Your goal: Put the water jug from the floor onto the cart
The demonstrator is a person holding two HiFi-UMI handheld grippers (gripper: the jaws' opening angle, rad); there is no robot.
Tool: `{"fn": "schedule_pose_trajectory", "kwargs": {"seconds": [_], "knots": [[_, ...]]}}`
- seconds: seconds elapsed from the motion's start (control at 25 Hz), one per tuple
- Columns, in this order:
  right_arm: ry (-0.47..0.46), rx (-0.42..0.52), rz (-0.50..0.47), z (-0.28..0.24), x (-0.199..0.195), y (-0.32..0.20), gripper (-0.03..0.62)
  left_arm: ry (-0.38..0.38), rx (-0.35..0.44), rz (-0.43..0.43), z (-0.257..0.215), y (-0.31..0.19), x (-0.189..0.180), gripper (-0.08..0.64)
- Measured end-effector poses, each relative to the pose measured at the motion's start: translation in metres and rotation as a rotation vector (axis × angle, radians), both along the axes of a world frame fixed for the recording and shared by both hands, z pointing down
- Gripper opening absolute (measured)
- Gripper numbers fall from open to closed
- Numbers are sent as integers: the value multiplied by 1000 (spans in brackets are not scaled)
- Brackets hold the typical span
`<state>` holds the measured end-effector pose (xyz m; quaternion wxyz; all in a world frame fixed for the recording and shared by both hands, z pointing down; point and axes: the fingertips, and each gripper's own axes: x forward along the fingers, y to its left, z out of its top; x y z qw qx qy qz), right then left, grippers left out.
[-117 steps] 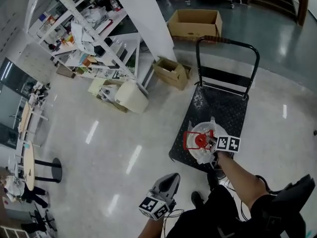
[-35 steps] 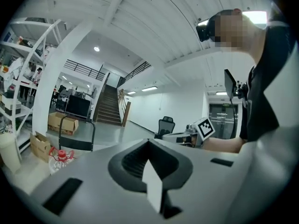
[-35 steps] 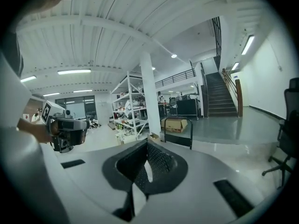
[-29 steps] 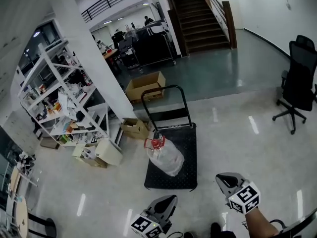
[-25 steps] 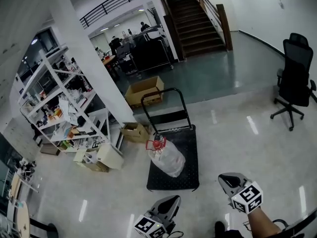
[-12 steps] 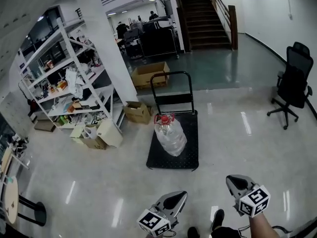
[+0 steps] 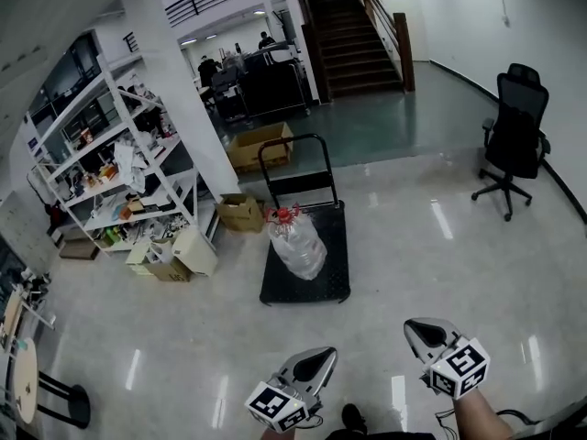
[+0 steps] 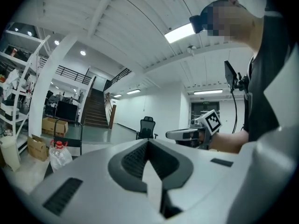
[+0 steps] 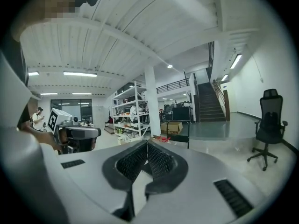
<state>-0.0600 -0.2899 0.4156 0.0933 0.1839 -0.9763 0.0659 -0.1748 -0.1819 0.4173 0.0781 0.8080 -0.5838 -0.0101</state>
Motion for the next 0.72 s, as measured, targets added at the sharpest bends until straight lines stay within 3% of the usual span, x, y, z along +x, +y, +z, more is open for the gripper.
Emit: {"fn": "schedule_pose_trajectory", "kwargs": {"seconds": [0.4, 0.72], "knots": [[3, -6, 33, 13, 172, 65, 3, -7, -38, 28, -2, 68, 165, -2], [10, 13, 32, 7, 194, 139, 3, -30, -29, 15, -11, 144, 186, -2]]}}
